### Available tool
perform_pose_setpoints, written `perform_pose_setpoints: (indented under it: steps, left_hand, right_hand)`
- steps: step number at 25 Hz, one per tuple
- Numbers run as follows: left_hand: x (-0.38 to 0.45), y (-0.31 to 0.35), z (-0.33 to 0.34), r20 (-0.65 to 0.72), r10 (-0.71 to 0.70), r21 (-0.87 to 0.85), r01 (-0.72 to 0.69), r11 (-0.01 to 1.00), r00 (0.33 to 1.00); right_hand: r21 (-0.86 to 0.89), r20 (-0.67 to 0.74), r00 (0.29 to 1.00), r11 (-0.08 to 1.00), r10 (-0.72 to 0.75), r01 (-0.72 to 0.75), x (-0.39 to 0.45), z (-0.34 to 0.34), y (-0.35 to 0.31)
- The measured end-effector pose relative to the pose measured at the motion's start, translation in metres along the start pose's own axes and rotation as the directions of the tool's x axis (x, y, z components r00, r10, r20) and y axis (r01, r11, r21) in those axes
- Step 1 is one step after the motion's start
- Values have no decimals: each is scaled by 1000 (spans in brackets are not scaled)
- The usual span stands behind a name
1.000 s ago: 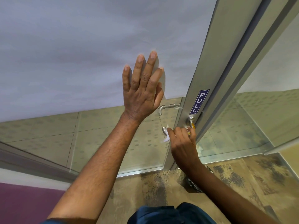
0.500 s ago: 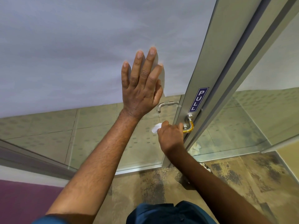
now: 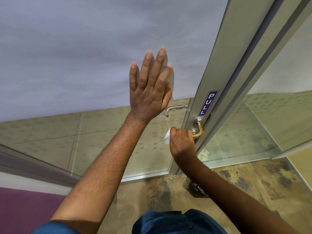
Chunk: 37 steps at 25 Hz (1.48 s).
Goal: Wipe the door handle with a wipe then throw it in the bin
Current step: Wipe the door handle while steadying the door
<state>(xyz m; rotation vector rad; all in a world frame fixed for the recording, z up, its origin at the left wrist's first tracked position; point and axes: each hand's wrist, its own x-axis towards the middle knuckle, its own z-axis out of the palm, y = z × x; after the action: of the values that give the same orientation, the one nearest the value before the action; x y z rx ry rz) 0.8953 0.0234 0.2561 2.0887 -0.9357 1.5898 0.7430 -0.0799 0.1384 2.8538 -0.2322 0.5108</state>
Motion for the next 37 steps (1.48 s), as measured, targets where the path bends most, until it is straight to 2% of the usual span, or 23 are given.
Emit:
perform_pose_setpoints:
  steps: [2, 3, 5, 7, 8, 10, 11, 12, 16, 20, 23, 26, 27, 31, 37]
  left_hand:
    - [0, 0, 0, 2, -4, 10, 4, 1000, 1000]
    - [0, 1, -1, 0, -6, 12, 6, 1000, 1000]
    - [1, 1, -1, -2, -7, 15, 7, 1000, 1000]
    - [0, 1, -1, 1, -3, 16, 3, 1000, 1000]
    - [0, 1, -1, 3, -1, 13, 1, 1000, 1000]
    - [0, 1, 0, 4, 2, 11, -2, 1000, 1000]
    - [1, 1, 0, 3, 1, 12, -1, 1000, 1000]
    - [1, 1, 0, 2, -1, 13, 1, 1000, 1000]
    - [0, 0, 1, -6, -7, 12, 7, 1000, 1000]
    - [0, 1, 2, -20, -12, 12, 12, 1000, 1000]
    - [0, 1, 1, -13, -13, 16, 13, 1000, 1000]
    - [0, 0, 0, -20, -10, 31, 11, 999, 1000]
    - [0, 0, 0, -23, -12, 32, 13, 999, 1000]
    - [0, 2, -1, -20, -19, 35, 20, 999, 1000]
    - [1, 2, -2, -21, -4, 27, 5, 1000, 1000]
  right_hand:
    - [-2, 302, 953, 1000, 22, -22, 20, -11, -7]
    - [27, 390, 921, 1000, -1, -10, 28, -11, -7]
    - [60, 437, 899, 998, -41, 17, 41, -7, -5]
    - [93, 390, 919, 995, -60, 25, 41, -5, -2]
    - [117, 319, 946, 993, -63, 26, 35, -3, -1]
    - [143, 75, 995, 988, -63, 51, 12, 6, 5]
    - [128, -53, 996, 989, -71, 77, -1, 11, 11]
    - [129, -76, 995, 988, -70, 79, -12, 15, 20]
    - [81, -41, 996, 993, -81, 84, -22, 18, 50]
    - [80, 25, 999, 996, -37, 35, -15, 14, 27]
    - [155, -26, 999, 987, -27, 31, -5, 9, 5]
    - [254, 106, 991, 962, 78, -102, 12, -1, -1]
    - [258, 100, 991, 960, 84, -107, 13, 1, 0]
    - [228, -143, 987, 968, -70, 101, -8, 21, 22]
    - [67, -157, 960, 967, -233, 246, -12, 43, 76]
